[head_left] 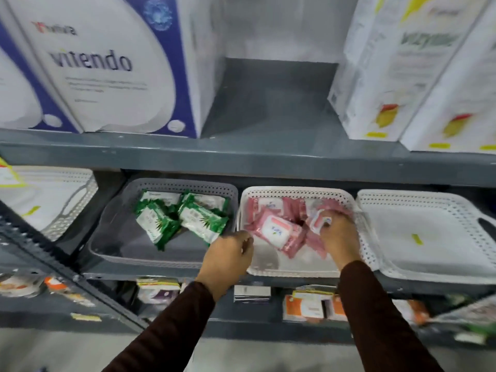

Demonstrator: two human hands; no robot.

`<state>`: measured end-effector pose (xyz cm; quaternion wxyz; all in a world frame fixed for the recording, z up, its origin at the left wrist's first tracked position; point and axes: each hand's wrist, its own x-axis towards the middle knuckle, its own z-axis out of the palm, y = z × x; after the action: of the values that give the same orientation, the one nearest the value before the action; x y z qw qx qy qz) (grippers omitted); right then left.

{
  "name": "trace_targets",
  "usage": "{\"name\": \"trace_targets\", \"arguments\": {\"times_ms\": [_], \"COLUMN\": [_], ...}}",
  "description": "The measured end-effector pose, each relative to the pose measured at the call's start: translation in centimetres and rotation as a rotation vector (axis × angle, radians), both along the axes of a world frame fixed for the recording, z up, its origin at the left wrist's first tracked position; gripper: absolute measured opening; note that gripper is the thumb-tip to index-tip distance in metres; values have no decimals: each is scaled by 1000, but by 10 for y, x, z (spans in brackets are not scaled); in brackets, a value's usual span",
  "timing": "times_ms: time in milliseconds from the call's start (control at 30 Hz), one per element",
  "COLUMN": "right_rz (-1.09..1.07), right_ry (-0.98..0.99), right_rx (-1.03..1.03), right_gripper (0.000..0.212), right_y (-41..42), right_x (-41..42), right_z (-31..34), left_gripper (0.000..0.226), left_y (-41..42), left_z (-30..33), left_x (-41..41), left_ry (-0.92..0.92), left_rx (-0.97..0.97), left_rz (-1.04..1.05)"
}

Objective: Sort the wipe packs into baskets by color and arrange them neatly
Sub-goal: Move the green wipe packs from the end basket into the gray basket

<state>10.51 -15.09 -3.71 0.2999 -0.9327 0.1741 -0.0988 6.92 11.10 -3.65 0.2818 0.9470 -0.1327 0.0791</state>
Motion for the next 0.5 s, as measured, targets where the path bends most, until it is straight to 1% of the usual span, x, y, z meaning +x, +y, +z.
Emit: {"name": "trace_targets", "arguments": {"times_ms": [33,67,100,200,233,267,300,333,400,433,467,500], "right_rz": [-20,-25,-26,7,17,2,-20,-39,-27,-14,3,26], "right_ry": [27,52,70,81,88,103,142,173,190,207,216,238], "right_rx": [-10,-21,-30,0,29,60,61,19,-132,-157,-153,-135], "right_gripper": [37,41,41,26,28,39,51,62,79,84,85,80], "right_y": [-18,-31,-40,-41,-36,-32,-26,-25,-23,-22,-24,-27], "right_x": [3,7,10,17,15,15,14,15,15,14,16,18], "right_z": [-2,-5,-6,-6,-1,0,2,-1,-2,-1,0,-1], "left_gripper": [14,19,29,56,64,72,79,85,91,90,88,85], "left_y": [-16,-30,-45,-77,-84,-88,-89,-89,-86,-85,-83,-79], "left_z": [0,-2,-4,-8,-9,-11,-15,-20,-26,-28,-31,-34], "left_x": [7,14,21,35,37,40,44,48,54,56,57,59], "left_ry": [37,52,45,-28,-51,-55,-36,9,85,105,141,164], "left_rx": [-3,15,63,308,390,422,400,334,177,124,83,49], "left_rz": [2,0,-14,-70,-100,-127,-140,-137,-123,-113,-89,-70]}}
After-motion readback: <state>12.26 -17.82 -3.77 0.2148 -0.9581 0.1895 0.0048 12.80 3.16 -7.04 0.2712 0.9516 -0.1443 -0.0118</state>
